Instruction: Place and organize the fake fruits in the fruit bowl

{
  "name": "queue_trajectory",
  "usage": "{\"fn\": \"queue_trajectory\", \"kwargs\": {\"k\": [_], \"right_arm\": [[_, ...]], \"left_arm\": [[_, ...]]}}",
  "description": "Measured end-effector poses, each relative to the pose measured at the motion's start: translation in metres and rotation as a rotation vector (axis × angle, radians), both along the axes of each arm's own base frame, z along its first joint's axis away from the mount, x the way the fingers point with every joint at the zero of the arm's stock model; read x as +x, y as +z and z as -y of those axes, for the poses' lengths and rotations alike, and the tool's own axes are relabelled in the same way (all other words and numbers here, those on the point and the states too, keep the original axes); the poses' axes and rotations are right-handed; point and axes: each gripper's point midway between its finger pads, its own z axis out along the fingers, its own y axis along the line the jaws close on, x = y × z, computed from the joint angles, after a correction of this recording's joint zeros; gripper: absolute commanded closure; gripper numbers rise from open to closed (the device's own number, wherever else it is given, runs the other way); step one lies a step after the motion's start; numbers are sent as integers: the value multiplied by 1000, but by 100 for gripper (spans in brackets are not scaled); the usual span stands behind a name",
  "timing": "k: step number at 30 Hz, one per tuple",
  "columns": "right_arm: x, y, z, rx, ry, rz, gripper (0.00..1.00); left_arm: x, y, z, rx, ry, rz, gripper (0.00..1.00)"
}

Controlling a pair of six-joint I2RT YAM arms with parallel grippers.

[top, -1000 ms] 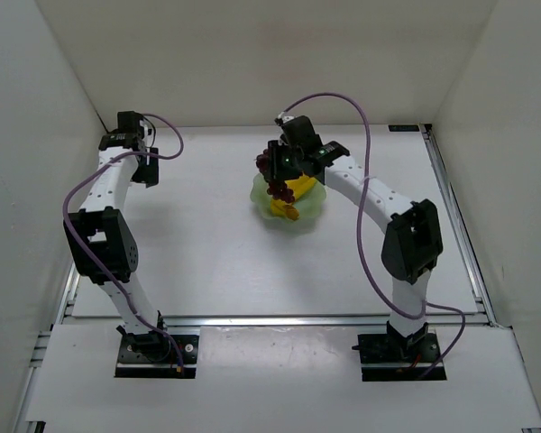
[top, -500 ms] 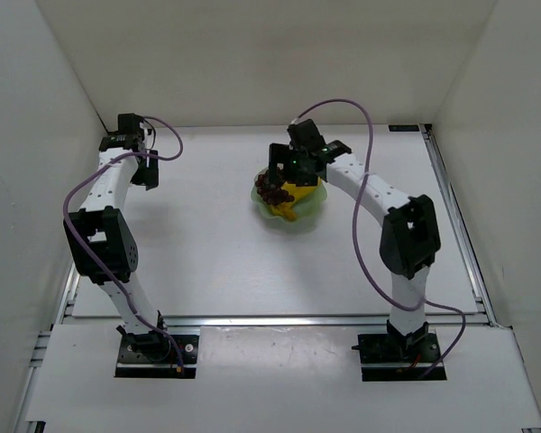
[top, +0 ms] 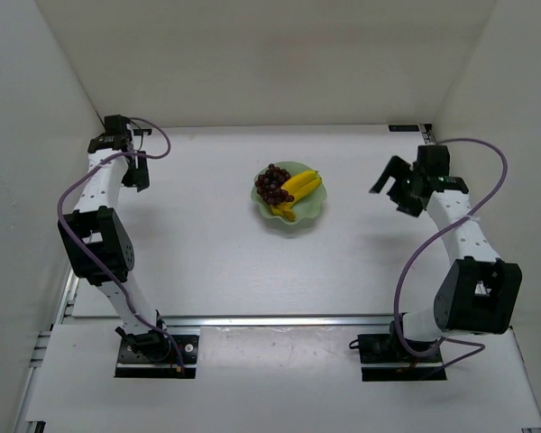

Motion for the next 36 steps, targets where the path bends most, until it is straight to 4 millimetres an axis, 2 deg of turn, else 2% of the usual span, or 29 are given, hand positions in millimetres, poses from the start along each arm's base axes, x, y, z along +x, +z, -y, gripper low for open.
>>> {"fn": "queue_trajectory", "kwargs": {"k": [3,6,11,36], "right_arm": [[-33,-46,20,15,-52,-153,1],[-50,-63,32,29,-87,-222,1],[-51,-62,41,32,-109,-221,1],[-55,-60,41,29,-108,-210,1]], "left_arm": [[-3,-3,-2,-5,13,-6,0],[-9,-11,-1,-11,22,-30,0],[-19,-22,0,-18,26,-71,0],[-20,-22,1,-19,28,-71,0]]}}
